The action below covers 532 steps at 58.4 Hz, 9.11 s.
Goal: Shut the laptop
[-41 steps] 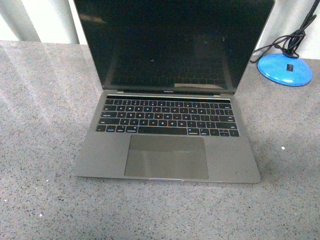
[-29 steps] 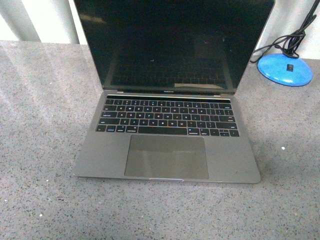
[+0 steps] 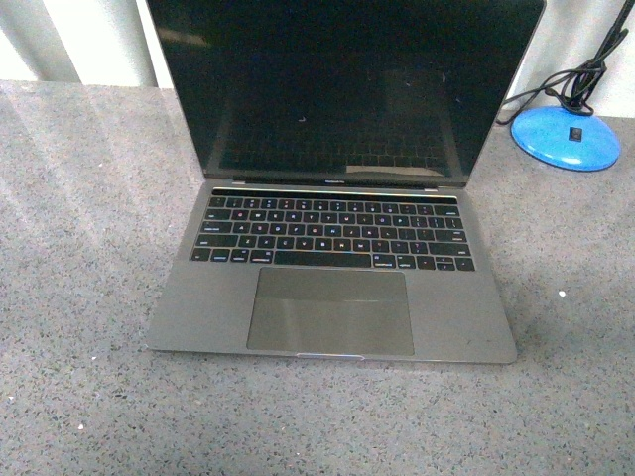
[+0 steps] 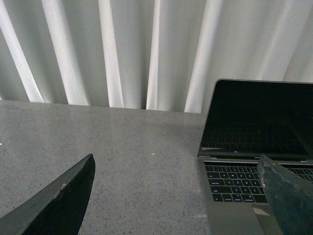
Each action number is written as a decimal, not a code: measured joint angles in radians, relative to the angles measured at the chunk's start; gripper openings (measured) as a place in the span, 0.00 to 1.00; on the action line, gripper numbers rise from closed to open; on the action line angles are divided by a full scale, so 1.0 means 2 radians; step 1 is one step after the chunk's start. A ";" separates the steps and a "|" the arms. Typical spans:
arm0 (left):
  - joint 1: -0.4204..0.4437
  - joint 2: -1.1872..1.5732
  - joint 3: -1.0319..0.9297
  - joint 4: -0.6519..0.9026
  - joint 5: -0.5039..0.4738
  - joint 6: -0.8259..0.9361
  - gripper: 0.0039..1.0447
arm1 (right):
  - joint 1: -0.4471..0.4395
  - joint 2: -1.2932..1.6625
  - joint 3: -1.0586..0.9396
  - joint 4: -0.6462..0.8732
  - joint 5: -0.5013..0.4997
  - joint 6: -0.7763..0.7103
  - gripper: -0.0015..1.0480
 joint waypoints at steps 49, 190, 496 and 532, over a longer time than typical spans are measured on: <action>-0.048 0.385 0.121 0.140 -0.045 -0.096 0.94 | 0.039 0.533 0.204 0.042 0.022 -0.045 0.90; -0.163 0.927 0.500 0.320 -0.042 -0.084 0.03 | 0.135 0.957 0.657 0.045 -0.013 -0.016 0.01; -0.167 0.951 0.334 0.266 -0.027 -0.208 0.03 | 0.161 0.921 0.345 0.144 -0.016 0.183 0.01; -0.167 0.970 0.322 0.290 -0.025 -0.223 0.03 | 0.163 0.936 0.338 0.154 -0.016 0.183 0.01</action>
